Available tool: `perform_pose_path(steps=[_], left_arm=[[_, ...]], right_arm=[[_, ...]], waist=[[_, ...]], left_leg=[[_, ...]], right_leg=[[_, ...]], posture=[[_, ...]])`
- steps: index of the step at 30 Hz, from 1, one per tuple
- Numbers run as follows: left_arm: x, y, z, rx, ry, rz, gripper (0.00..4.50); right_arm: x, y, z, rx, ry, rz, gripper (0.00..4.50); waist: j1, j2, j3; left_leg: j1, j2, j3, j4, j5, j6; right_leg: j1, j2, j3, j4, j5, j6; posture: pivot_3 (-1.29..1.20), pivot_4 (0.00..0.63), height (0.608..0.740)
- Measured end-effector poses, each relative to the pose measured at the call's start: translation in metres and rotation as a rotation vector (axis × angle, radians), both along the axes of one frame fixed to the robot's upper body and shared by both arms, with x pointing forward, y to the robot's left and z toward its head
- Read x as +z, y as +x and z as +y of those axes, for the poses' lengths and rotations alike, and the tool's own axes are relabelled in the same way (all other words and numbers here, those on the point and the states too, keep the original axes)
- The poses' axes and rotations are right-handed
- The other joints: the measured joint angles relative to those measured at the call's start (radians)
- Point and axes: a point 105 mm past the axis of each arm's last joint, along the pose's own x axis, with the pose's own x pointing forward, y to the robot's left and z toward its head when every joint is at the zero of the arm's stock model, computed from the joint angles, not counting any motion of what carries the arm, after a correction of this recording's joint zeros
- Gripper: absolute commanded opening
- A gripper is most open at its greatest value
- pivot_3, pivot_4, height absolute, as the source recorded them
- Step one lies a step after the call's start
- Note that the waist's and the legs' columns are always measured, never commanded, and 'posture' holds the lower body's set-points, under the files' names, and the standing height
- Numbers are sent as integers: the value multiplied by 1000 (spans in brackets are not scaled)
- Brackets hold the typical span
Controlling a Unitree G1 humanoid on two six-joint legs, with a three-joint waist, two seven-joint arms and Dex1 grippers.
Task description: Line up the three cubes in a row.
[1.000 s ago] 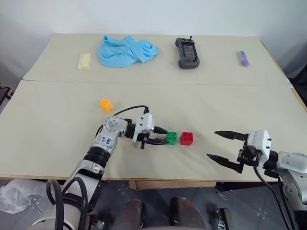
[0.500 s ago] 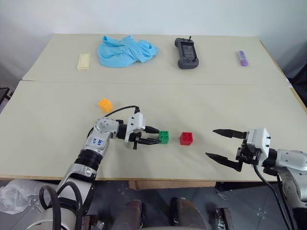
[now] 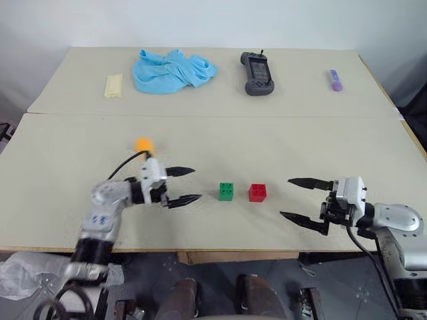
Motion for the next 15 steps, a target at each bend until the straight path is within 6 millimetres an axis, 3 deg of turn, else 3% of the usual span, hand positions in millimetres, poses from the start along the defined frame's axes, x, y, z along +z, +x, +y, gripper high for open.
perform_pose_path(steps=[6, 11, 15], left_arm=[[6, -40, 76, 526, -194, 14, 4473], [-8, -71, 109, 776, -222, 35, 4473], [-22, -79, 130, 910, -249, 65, 4473]], right_arm=[[16, 11, 22, 48, 84, -45, 4500], [38, 22, 41, 85, 154, -120, 4500], [44, 26, 49, 104, 160, -147, 4500]], waist=[[-4, 0, 0], [14, 0, 0], [17, 0, 0]], left_leg=[[0, 0, -2, 0, 0, -1], [1, 0, -4, 0, 0, -1], [0, 0, -6, -1, 0, -1]], right_leg=[[1, 0, 0, -5, 0, -1], [3, 0, -2, -7, 0, -1], [3, 0, -4, -8, -1, -2]], posture=[[0, 150, 740], [0, 150, 740], [0, 150, 740]])
